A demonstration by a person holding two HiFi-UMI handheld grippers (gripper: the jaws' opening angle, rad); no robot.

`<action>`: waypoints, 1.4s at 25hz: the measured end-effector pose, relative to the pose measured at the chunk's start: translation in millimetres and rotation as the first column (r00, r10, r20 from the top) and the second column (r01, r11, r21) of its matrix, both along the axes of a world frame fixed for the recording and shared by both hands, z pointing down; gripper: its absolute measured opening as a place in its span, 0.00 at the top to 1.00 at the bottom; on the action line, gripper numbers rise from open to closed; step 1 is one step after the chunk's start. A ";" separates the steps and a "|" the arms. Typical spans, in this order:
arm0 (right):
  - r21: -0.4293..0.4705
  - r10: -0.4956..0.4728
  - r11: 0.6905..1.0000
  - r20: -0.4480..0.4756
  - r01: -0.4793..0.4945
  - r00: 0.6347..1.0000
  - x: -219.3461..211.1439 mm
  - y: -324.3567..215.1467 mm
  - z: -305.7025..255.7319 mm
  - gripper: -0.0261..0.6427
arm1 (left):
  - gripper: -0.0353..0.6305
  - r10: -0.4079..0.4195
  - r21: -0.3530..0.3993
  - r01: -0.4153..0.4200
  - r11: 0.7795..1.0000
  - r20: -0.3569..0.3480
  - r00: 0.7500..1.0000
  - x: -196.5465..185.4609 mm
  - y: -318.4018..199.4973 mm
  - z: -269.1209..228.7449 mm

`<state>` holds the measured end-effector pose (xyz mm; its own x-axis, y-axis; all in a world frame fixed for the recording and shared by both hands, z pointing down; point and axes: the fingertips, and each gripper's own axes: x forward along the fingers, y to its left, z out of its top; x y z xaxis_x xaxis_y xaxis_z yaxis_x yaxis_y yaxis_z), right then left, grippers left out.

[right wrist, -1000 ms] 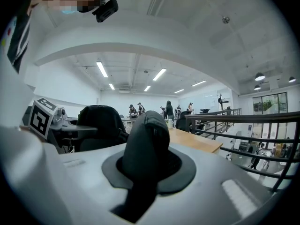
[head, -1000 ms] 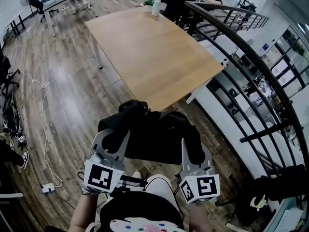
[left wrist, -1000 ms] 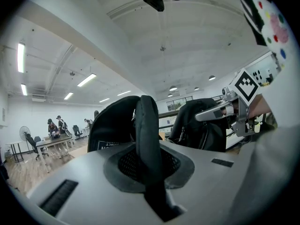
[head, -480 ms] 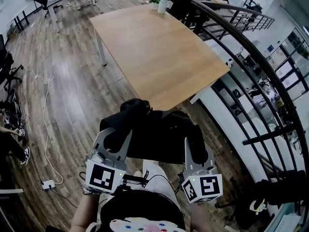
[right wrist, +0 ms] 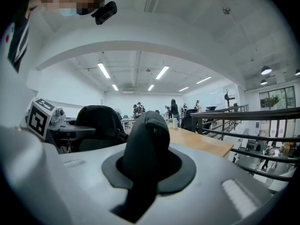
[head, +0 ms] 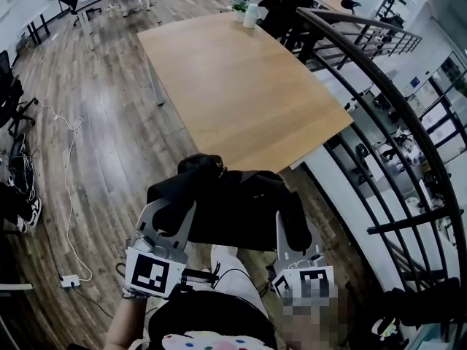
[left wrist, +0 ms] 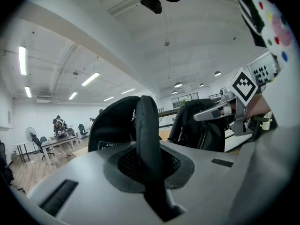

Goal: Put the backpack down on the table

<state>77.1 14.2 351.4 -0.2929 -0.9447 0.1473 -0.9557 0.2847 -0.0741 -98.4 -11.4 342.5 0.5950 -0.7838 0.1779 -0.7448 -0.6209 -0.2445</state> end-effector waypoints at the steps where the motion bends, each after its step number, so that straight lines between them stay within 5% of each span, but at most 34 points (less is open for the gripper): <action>1: 0.001 -0.006 1.000 0.002 0.006 1.000 1.5 -8.2 0.1 0.86 | 0.89 -0.006 0.001 0.006 1.000 -0.001 1.000 1.1 -6.7 0.1; 35: -0.011 -0.162 0.987 0.037 0.163 0.986 62.0 -228.1 -9.6 0.86 | 0.89 -0.184 -0.018 0.184 0.983 0.019 0.983 61.6 -201.9 -8.2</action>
<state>139.1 -214.0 341.8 -0.4478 -0.8820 0.1468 -0.8935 0.4349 -0.1124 -36.9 -213.3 334.3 0.4379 -0.8758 0.2029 -0.8424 -0.4786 -0.2476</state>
